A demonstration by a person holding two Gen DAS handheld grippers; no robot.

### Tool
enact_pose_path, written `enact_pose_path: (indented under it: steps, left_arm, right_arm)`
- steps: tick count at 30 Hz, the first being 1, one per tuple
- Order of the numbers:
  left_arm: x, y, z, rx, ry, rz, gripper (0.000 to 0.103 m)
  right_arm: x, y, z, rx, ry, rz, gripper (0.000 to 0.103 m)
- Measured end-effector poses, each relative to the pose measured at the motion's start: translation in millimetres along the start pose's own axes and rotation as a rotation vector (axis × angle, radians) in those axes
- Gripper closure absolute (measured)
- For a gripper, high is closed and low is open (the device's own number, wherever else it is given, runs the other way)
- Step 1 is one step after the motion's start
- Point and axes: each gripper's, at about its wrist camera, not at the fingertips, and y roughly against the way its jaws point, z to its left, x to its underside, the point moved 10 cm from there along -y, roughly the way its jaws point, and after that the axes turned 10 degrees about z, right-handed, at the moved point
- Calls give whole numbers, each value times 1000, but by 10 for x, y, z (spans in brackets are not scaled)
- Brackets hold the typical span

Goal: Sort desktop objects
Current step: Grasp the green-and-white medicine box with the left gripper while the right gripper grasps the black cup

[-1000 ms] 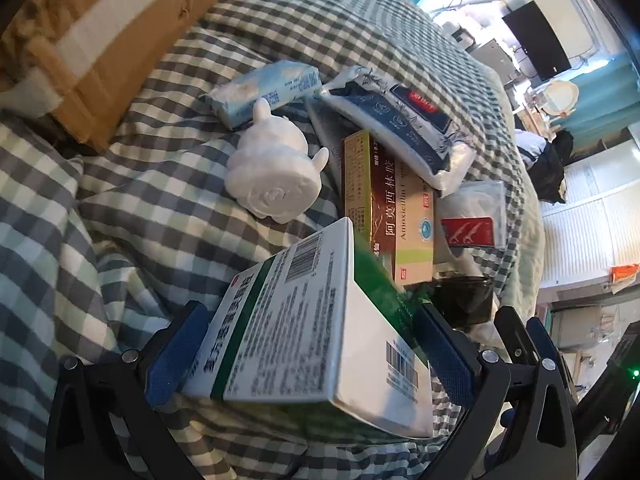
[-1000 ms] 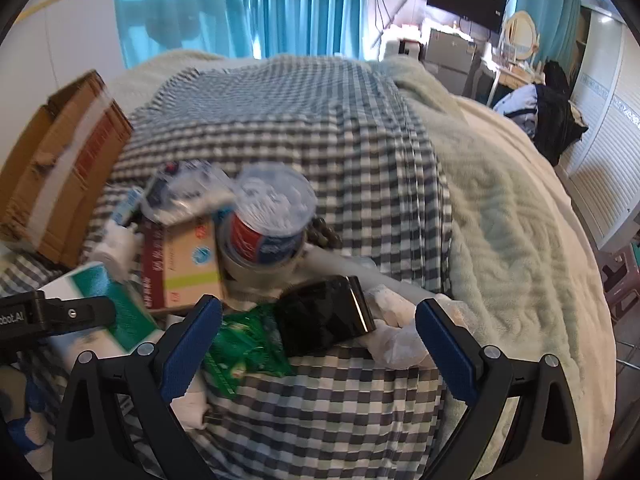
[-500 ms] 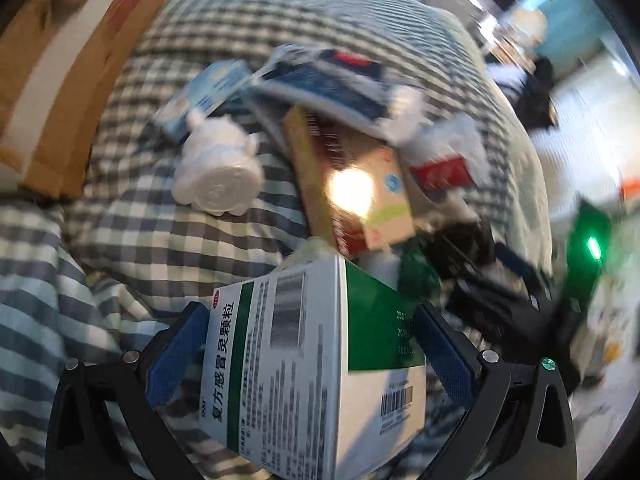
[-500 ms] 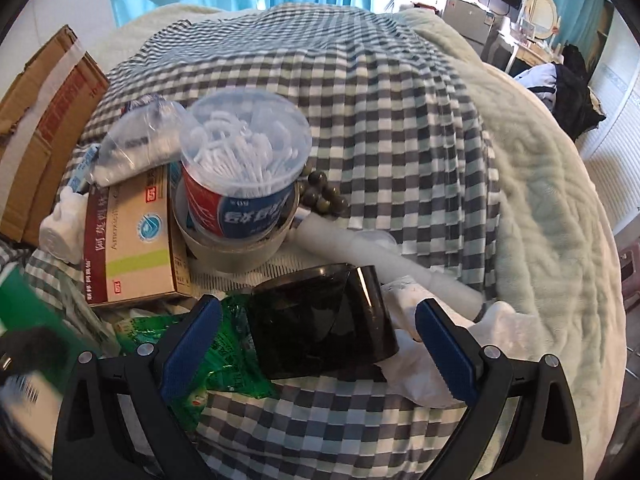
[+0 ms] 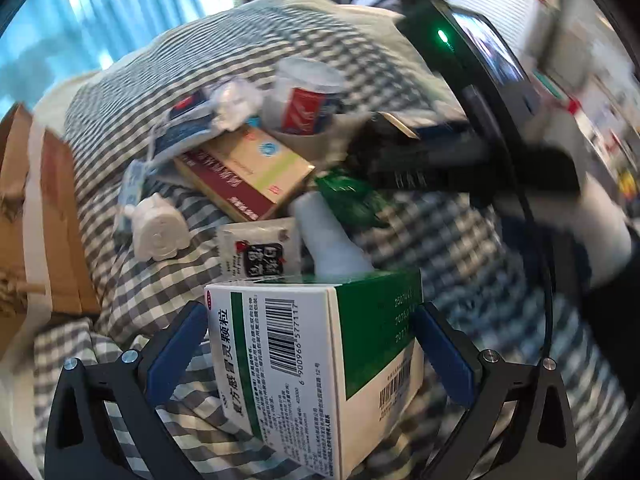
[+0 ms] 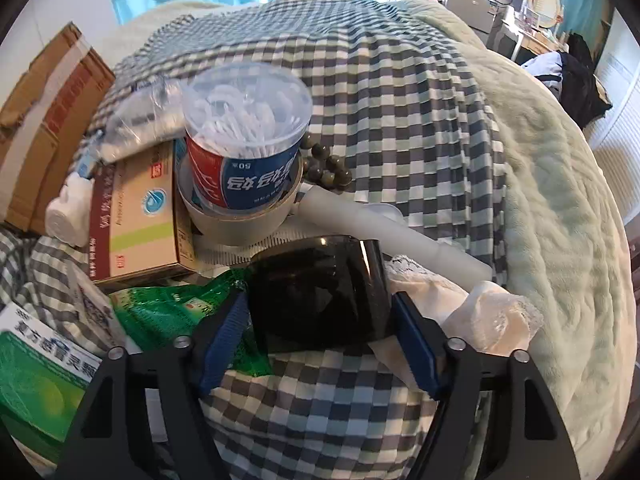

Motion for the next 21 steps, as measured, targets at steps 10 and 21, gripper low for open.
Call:
enact_pose_path:
  steps: [10, 21]
  left_arm:
    - [158, 254, 83, -22, -95, -86, 0]
    - [-8, 188, 146, -192, -326, -159, 0]
  right_arm:
    - [57, 261, -71, -74, -62, -53, 71]
    - [43, 494, -65, -111, -88, -117, 75]
